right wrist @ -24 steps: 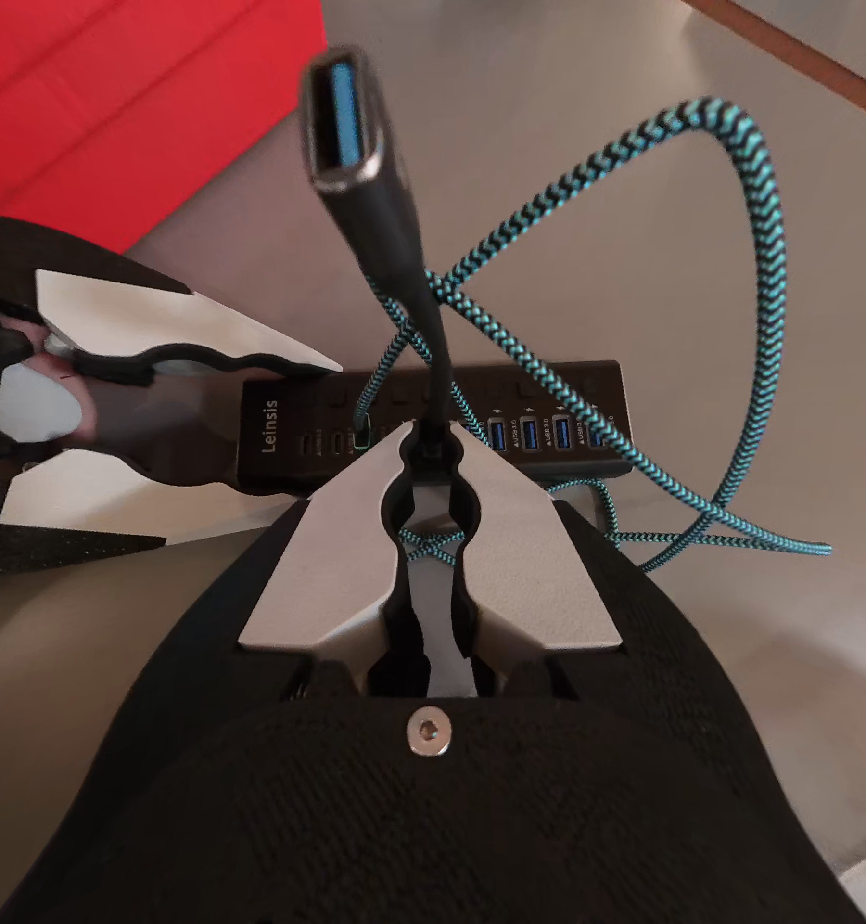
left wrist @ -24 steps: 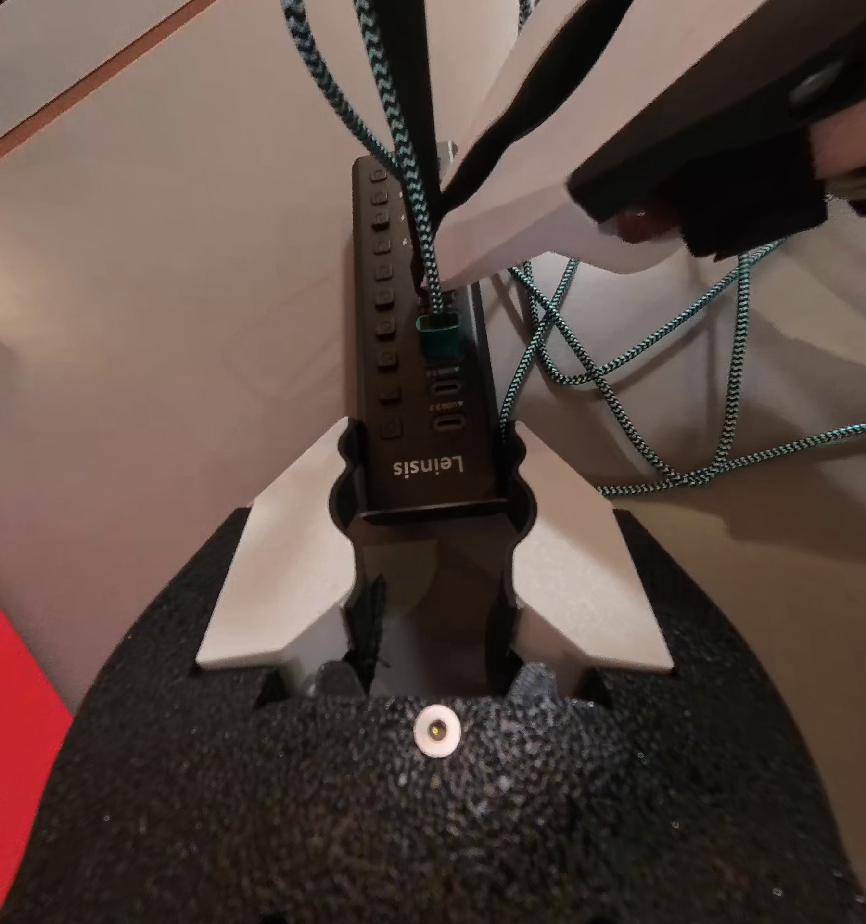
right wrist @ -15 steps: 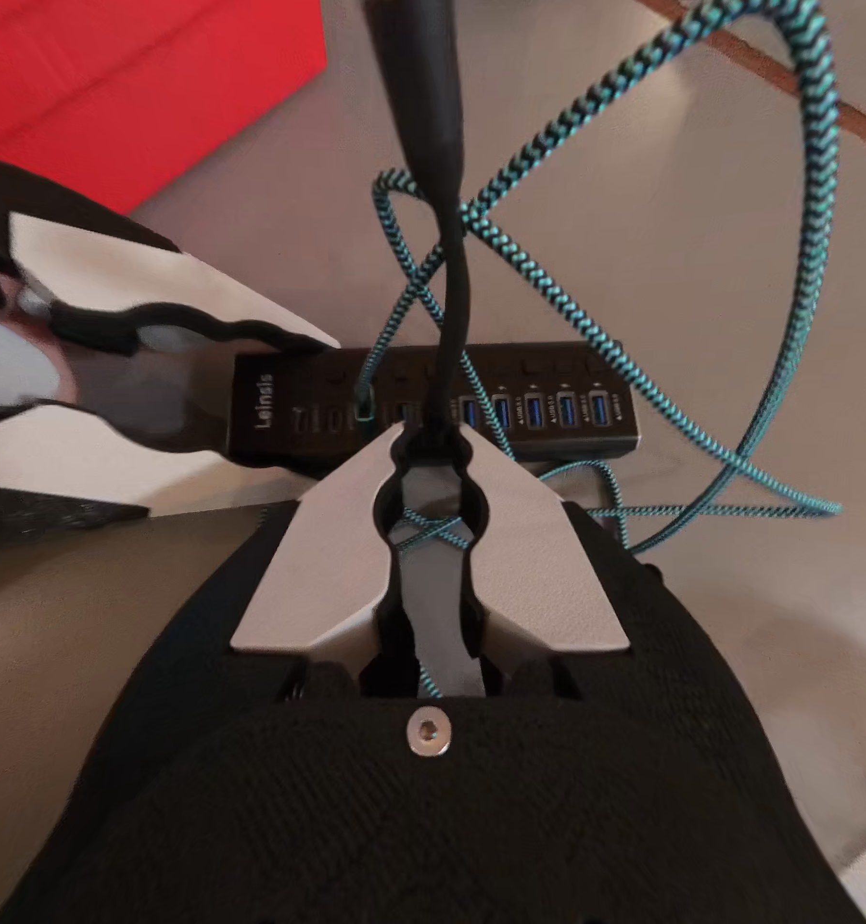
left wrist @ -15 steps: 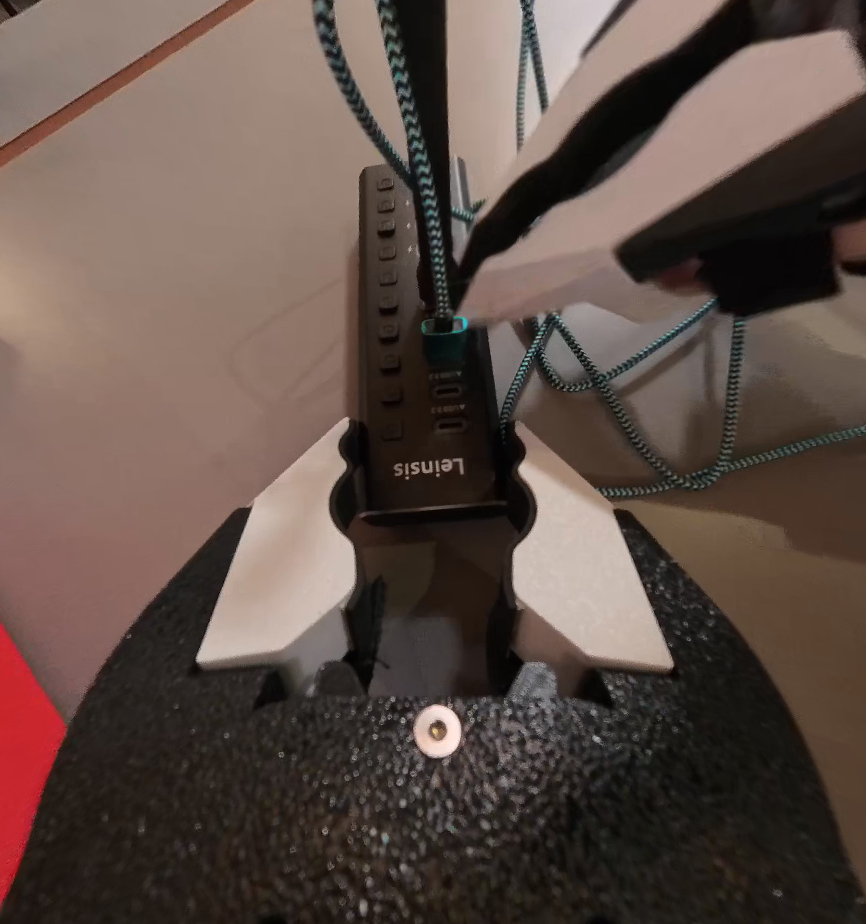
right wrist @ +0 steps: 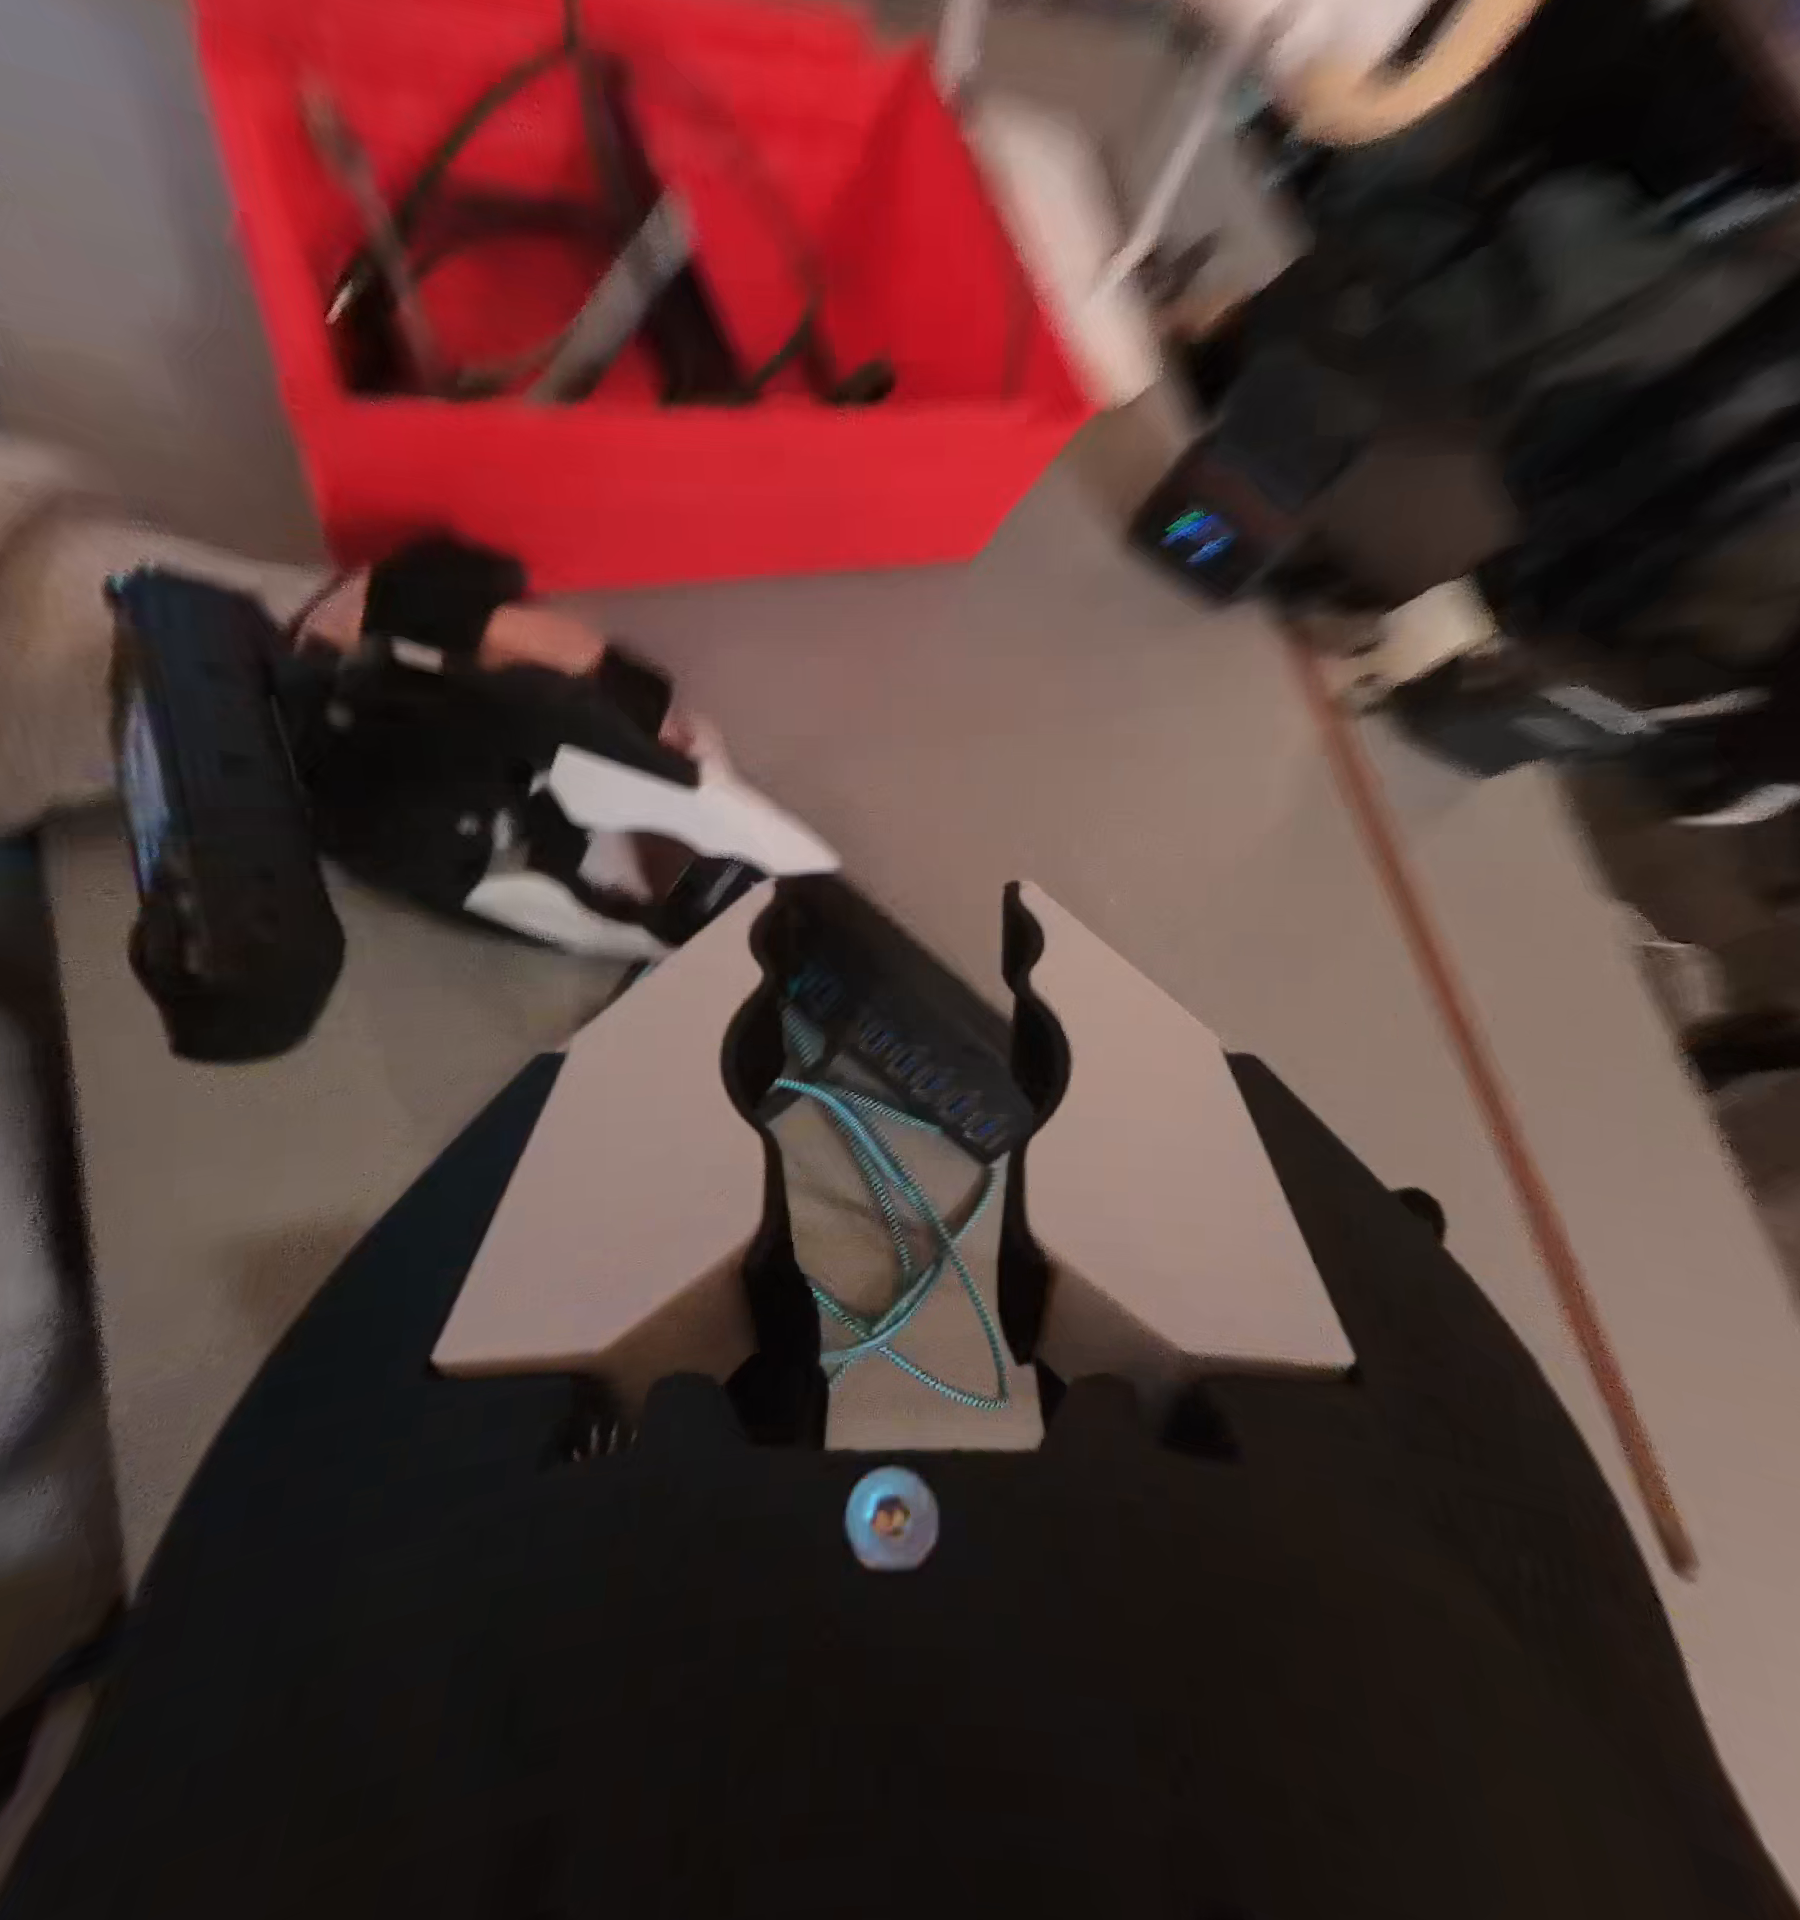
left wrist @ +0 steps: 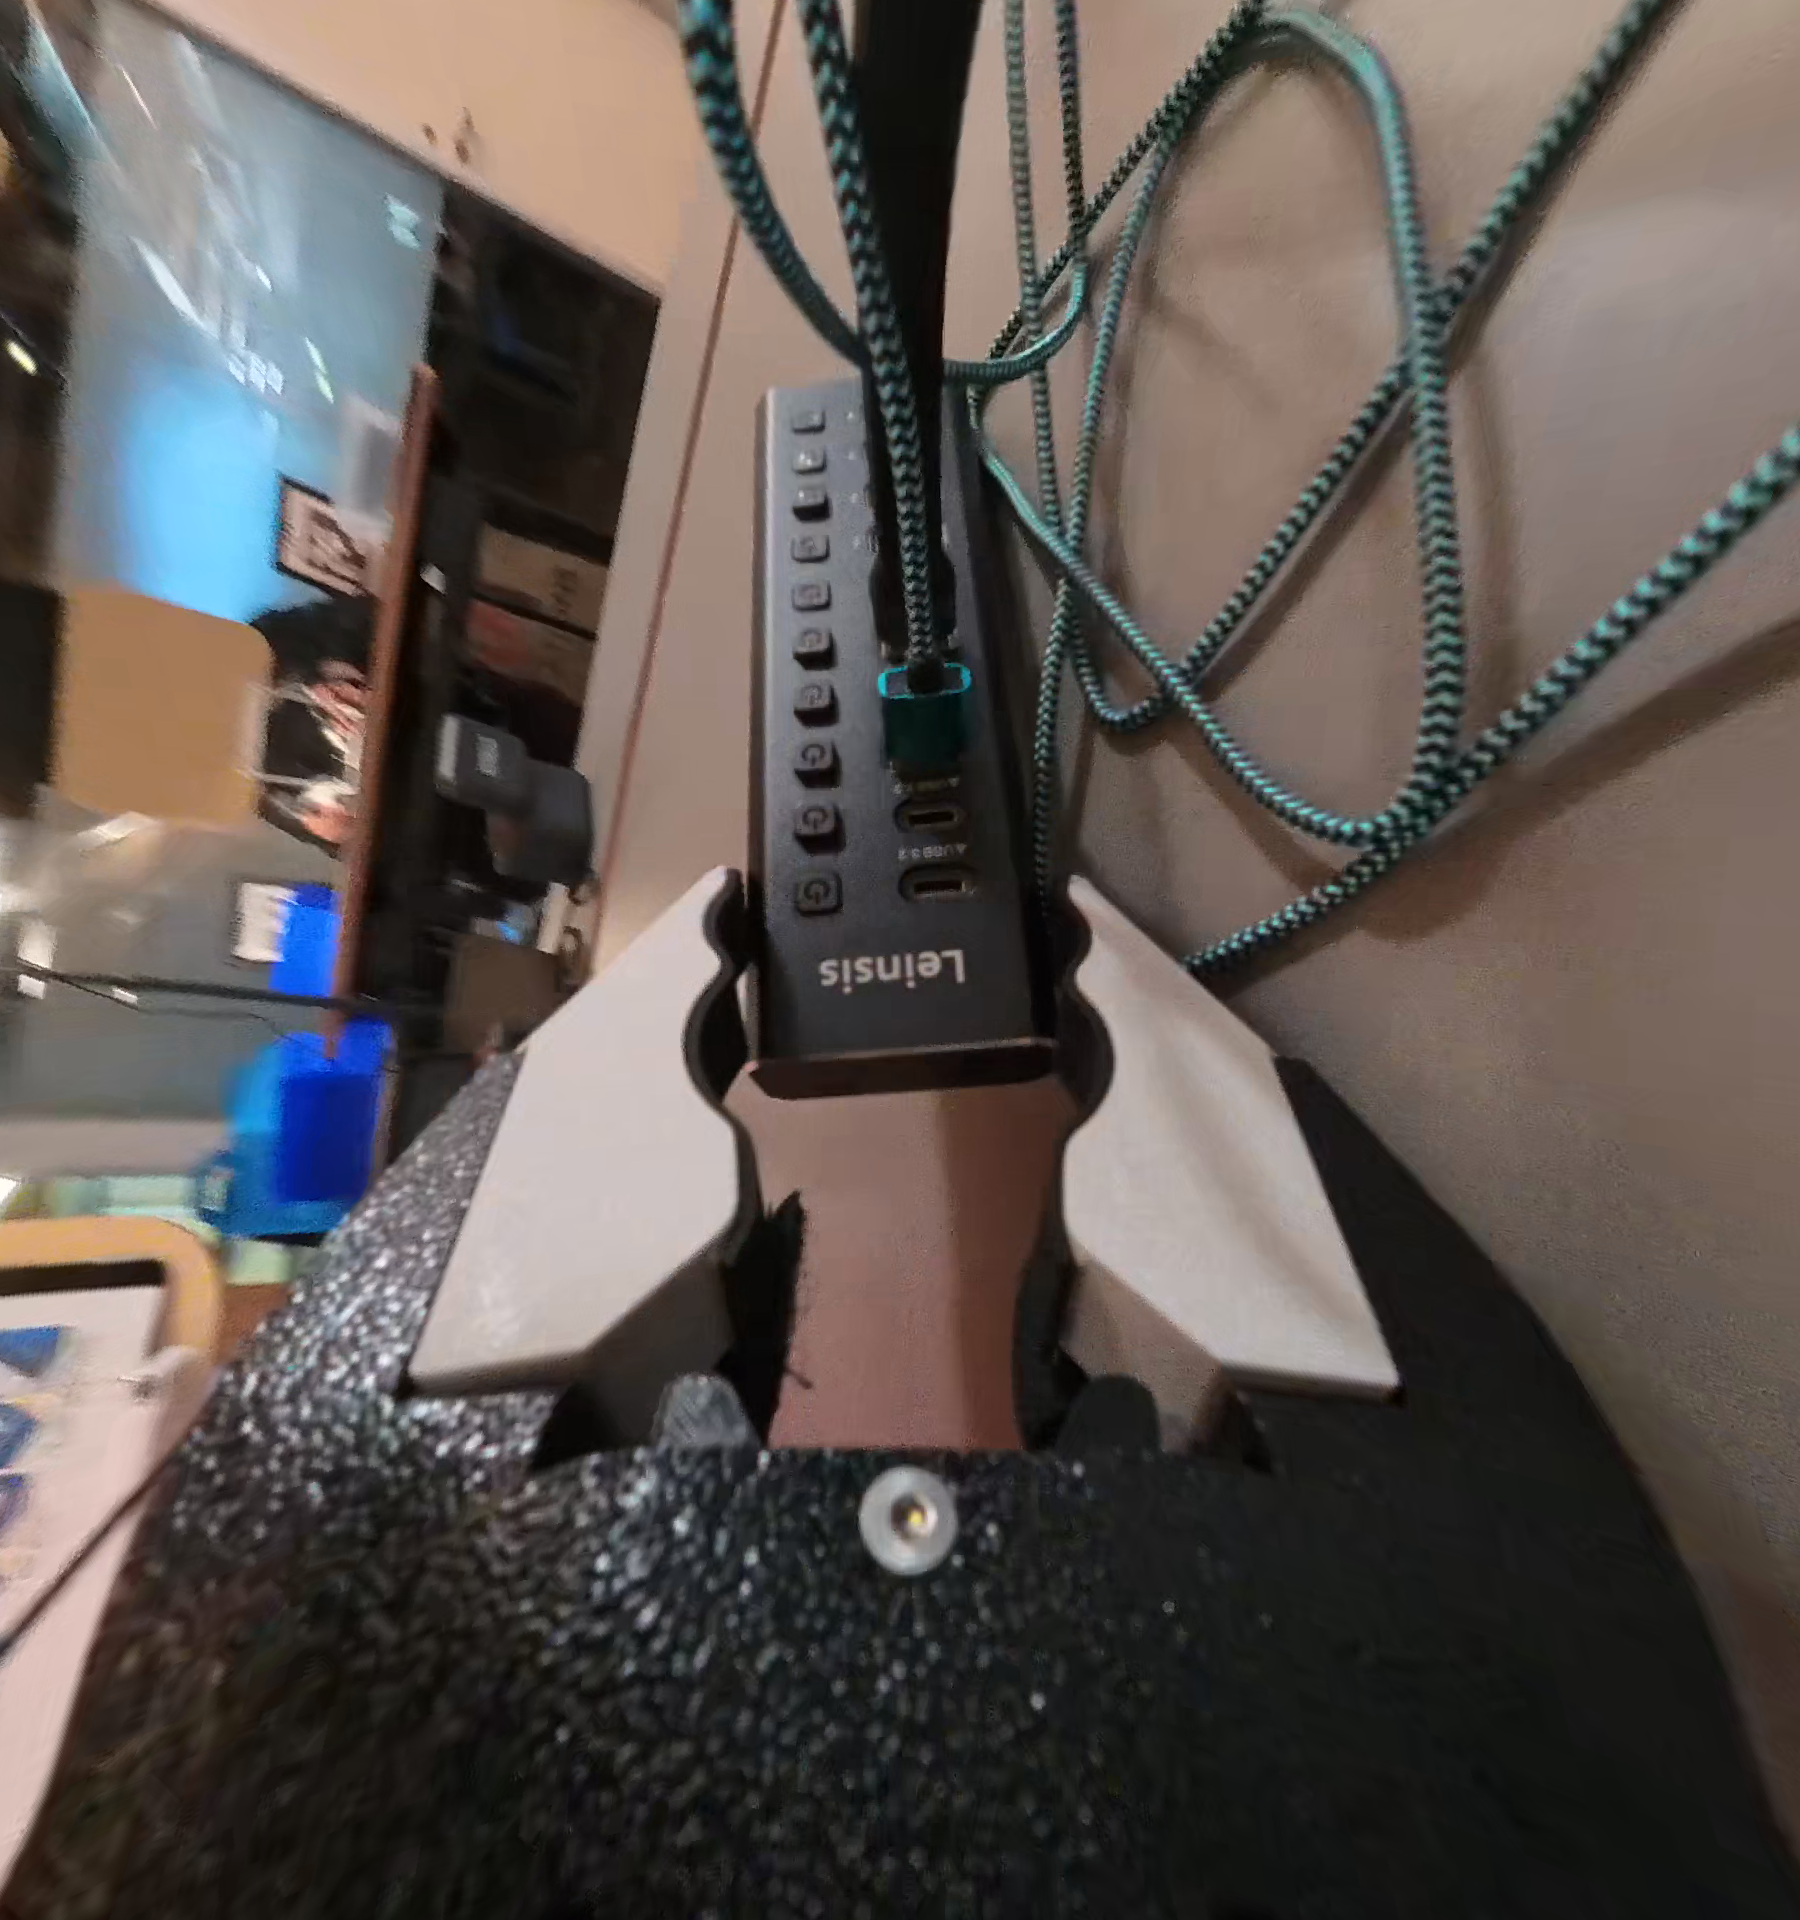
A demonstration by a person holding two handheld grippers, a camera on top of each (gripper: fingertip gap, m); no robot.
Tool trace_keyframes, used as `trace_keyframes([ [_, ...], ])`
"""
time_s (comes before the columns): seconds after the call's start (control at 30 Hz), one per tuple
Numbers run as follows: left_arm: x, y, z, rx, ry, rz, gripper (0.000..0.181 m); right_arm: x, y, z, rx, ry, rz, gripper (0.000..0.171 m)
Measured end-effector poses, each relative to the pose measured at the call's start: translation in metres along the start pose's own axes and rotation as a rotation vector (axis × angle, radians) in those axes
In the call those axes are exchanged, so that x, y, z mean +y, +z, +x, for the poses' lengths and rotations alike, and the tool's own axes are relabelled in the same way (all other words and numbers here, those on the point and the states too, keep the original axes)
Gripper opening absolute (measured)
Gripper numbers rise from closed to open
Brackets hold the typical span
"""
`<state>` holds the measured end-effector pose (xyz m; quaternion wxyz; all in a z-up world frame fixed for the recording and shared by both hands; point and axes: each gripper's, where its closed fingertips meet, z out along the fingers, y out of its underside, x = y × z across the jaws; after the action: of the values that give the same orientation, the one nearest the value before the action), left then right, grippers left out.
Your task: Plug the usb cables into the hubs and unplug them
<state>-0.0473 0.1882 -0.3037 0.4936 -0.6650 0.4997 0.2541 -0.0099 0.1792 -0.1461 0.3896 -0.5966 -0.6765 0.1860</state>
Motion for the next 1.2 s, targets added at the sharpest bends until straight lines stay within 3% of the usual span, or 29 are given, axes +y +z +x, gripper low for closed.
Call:
trace_keyframes([
  [0.2, -0.004, -0.005, -0.003, -0.109, 0.256, 0.047, 0.056, 0.077, 0.082, -0.007, -0.319, -0.229, -0.374, 0.044],
  [0.33, -0.009, -0.008, -0.005, -0.175, 0.395, 0.064, 0.057, 0.097, 0.1, -0.024, -0.523, -0.238, -0.475, 0.047],
  [0.43, -0.009, -0.009, -0.004, -0.18, 0.416, 0.071, 0.057, 0.102, 0.109, -0.027, -0.586, -0.273, -0.509, 0.04],
  [0.57, -0.007, -0.008, -0.005, -0.167, 0.388, 0.061, 0.056, 0.105, 0.116, -0.027, -0.595, -0.364, -0.547, 0.033],
  [0.7, -0.004, -0.008, -0.005, -0.147, 0.344, 0.056, 0.057, 0.104, 0.118, -0.028, -0.597, -0.327, -0.518, 0.032],
  [0.97, -0.007, -0.011, -0.007, -0.15, 0.26, 0.06, 0.057, 0.108, 0.112, -0.018, -0.475, -0.429, -0.571, 0.031],
  [1.07, -0.021, -0.029, -0.034, -0.279, 0.139, 0.161, 0.093, 0.096, 0.093, 0.008, -0.37, -0.42, -0.546, 0.03],
  [1.2, -0.02, -0.043, -0.057, -0.317, -0.058, 0.25, 0.101, 0.058, 0.039, 0.056, -0.184, -0.361, -0.441, 0.03],
])
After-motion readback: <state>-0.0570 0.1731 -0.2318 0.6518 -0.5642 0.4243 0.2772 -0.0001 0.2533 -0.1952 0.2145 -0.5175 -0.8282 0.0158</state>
